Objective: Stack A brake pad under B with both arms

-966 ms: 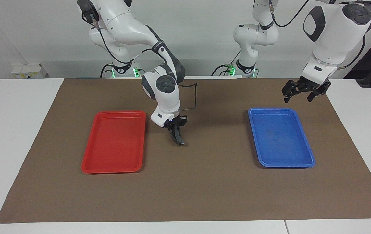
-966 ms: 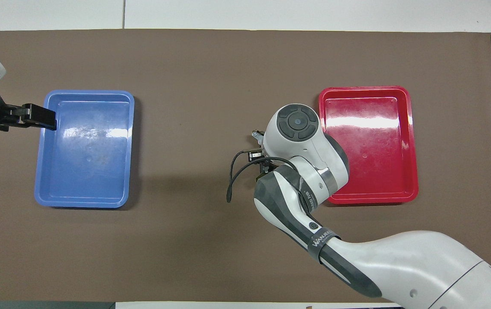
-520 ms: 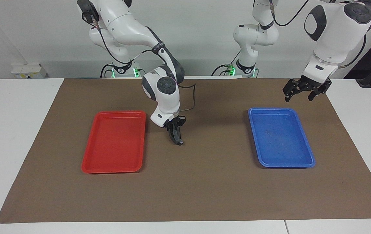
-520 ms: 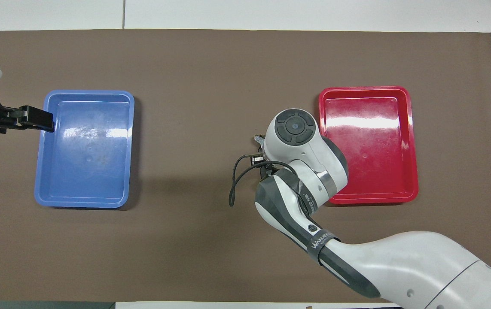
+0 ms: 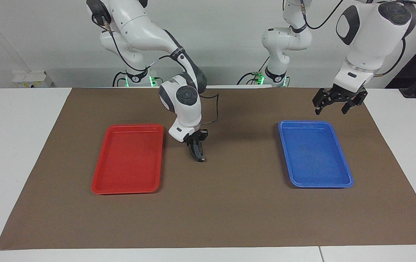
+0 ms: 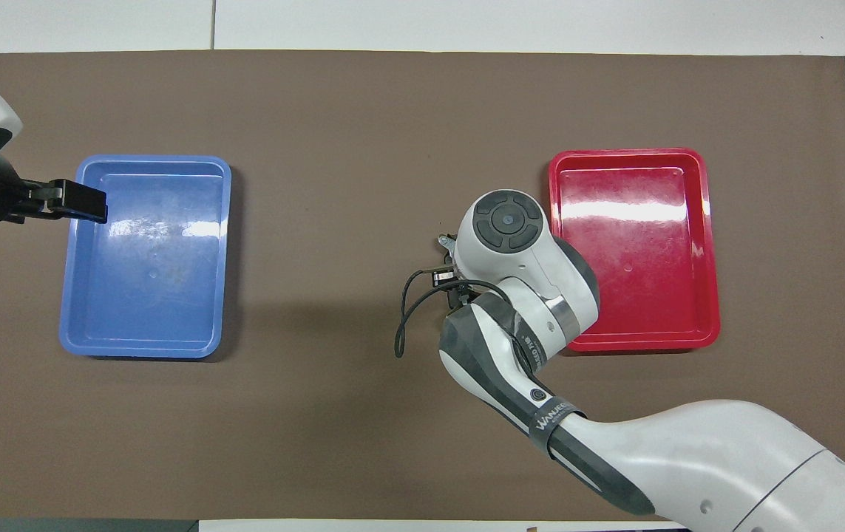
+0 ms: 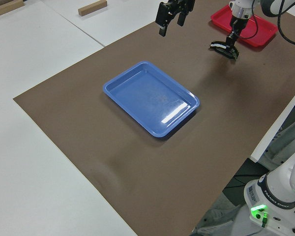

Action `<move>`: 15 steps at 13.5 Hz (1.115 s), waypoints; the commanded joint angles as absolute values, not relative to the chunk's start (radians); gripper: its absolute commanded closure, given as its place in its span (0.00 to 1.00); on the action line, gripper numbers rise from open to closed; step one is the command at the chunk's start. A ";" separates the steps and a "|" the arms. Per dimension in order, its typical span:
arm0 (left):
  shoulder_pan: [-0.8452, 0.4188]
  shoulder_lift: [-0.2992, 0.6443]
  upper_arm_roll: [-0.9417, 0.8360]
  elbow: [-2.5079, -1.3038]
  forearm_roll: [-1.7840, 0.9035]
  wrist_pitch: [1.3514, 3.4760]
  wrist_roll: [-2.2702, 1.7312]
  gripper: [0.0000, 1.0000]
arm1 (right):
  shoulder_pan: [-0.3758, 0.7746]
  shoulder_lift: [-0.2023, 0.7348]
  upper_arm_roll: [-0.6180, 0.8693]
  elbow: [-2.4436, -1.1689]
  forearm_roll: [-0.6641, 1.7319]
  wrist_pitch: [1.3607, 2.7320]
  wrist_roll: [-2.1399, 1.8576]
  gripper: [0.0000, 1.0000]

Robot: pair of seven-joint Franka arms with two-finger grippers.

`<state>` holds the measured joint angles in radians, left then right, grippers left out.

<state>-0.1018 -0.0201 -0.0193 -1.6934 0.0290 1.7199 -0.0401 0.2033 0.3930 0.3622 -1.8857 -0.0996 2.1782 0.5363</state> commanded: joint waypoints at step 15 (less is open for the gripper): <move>-0.087 -0.031 -0.020 -1.648 0.017 1.631 -0.029 0.00 | 0.058 0.008 0.083 -1.699 -0.009 1.622 0.129 0.00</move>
<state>-0.0828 -0.0237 -0.0239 -1.6518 0.0290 1.6474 -0.0385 0.0707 0.0472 0.1290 -1.7430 -0.0356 1.7275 0.2151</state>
